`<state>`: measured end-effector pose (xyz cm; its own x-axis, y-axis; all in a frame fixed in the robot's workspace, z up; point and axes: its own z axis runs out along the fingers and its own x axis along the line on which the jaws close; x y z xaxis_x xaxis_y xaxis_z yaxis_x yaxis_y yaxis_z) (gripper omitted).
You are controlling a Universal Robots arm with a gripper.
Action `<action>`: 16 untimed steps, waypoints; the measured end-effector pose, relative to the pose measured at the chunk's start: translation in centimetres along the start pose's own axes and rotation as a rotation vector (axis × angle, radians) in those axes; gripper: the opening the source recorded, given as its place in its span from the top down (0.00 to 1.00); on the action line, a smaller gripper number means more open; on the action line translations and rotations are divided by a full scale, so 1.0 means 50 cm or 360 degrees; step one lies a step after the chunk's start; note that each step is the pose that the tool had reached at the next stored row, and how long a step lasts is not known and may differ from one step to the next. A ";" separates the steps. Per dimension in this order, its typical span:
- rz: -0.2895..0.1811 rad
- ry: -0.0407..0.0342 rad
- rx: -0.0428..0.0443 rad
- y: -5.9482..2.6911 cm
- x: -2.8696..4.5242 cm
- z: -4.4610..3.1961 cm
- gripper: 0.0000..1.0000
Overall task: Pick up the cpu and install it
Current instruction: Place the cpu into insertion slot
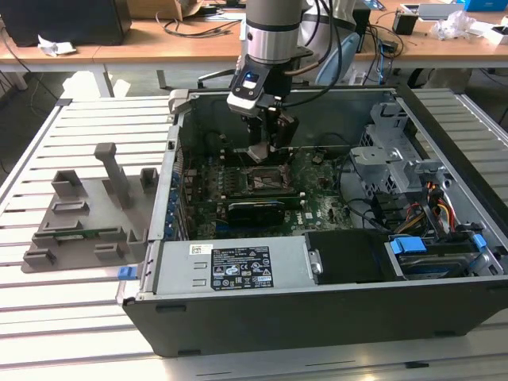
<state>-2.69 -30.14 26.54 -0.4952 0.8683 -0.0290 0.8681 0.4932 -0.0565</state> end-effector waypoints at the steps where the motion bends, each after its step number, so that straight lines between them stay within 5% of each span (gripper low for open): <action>1: 0.0011 0.0000 0.0001 0.000 0.000 0.000 0.45; 16: 0.0134 0.0002 0.0007 0.000 0.000 0.000 0.45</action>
<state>-2.69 -30.14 26.54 -0.4204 0.9067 -0.0327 0.9065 0.4182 -0.0584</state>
